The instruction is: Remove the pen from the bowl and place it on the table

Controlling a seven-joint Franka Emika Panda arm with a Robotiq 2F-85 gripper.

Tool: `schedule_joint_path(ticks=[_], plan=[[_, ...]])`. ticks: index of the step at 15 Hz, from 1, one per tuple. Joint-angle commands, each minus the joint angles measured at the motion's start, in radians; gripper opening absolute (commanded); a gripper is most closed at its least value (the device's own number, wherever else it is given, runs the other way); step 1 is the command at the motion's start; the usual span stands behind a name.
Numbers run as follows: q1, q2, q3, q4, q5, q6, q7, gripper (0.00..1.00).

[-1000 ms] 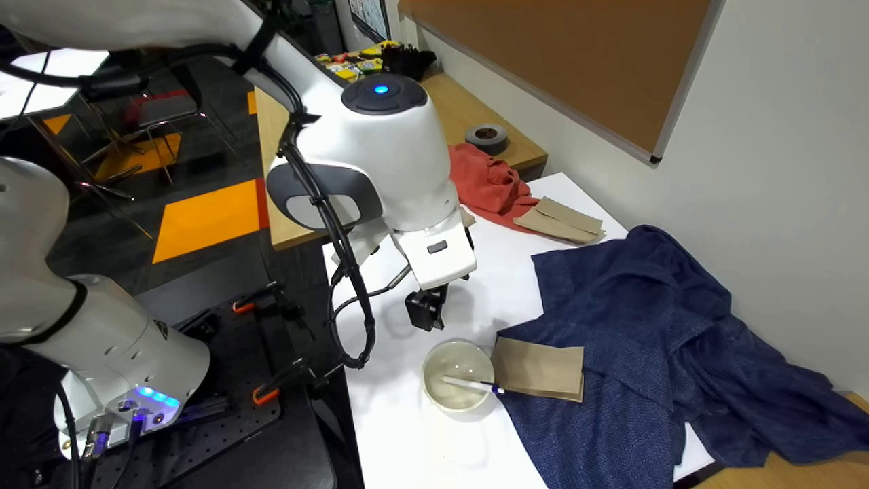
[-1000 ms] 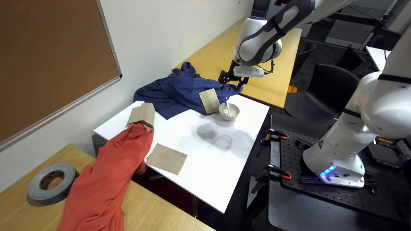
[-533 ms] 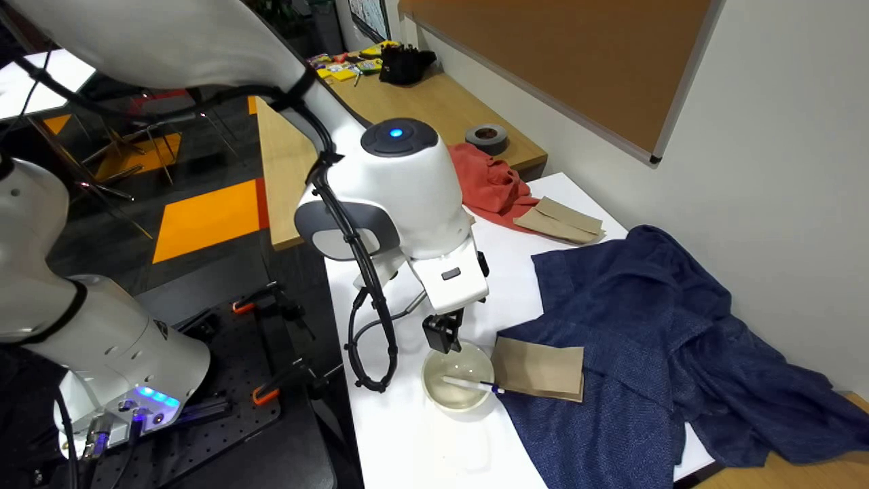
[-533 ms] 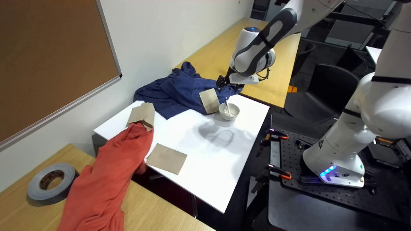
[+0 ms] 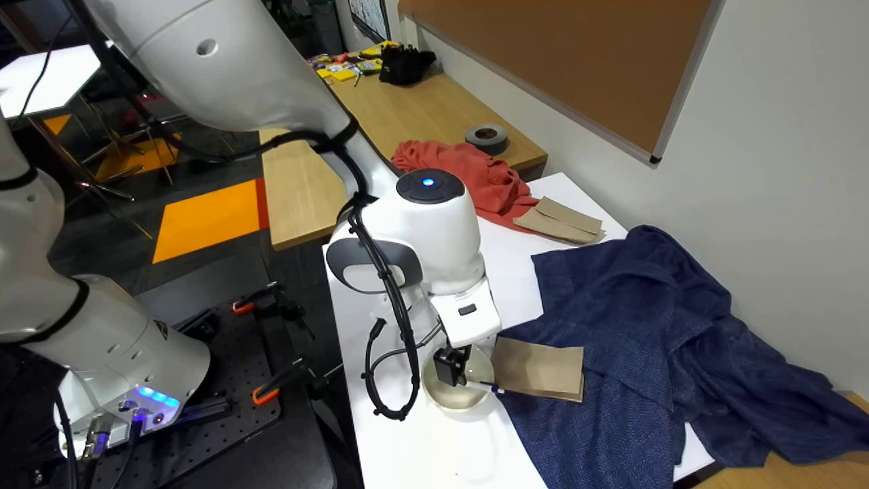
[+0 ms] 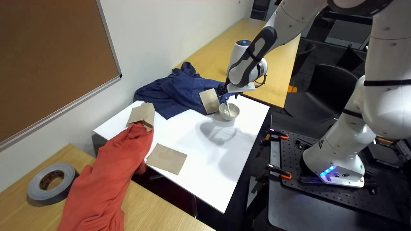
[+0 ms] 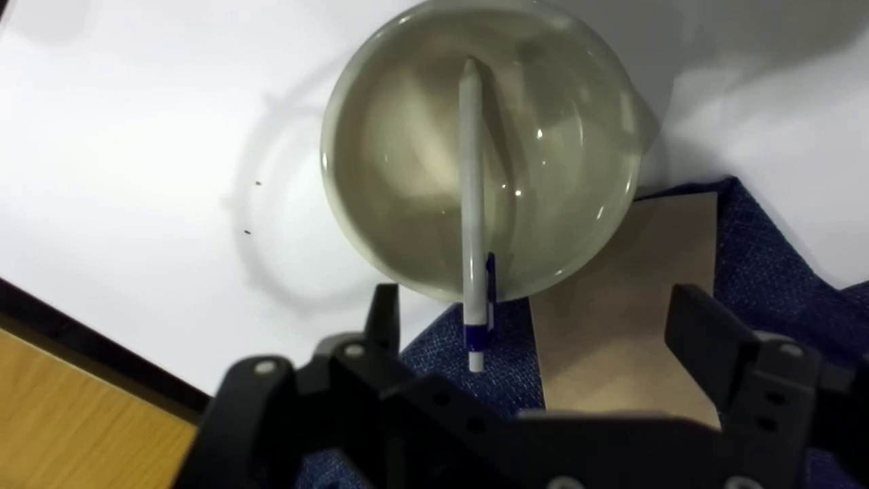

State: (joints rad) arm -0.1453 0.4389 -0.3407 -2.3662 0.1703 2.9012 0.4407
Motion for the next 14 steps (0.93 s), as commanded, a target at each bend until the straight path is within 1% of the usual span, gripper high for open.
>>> schedule_joint_path(ticks=[1, 10, 11, 12, 13, 14], plan=[[0.032, 0.046, -0.033, 0.027, -0.014, -0.004, 0.01, 1.0], [0.036, 0.12, -0.035, 0.066, -0.008, -0.018, -0.008, 1.0], [0.037, 0.13, -0.036, 0.071, -0.008, -0.018, -0.008, 0.9], [0.036, 0.138, -0.034, 0.078, -0.007, -0.019, -0.01, 0.72], [0.037, 0.148, -0.036, 0.085, -0.006, -0.02, -0.008, 0.66], [0.036, 0.158, -0.034, 0.093, -0.004, -0.023, -0.008, 0.56]])
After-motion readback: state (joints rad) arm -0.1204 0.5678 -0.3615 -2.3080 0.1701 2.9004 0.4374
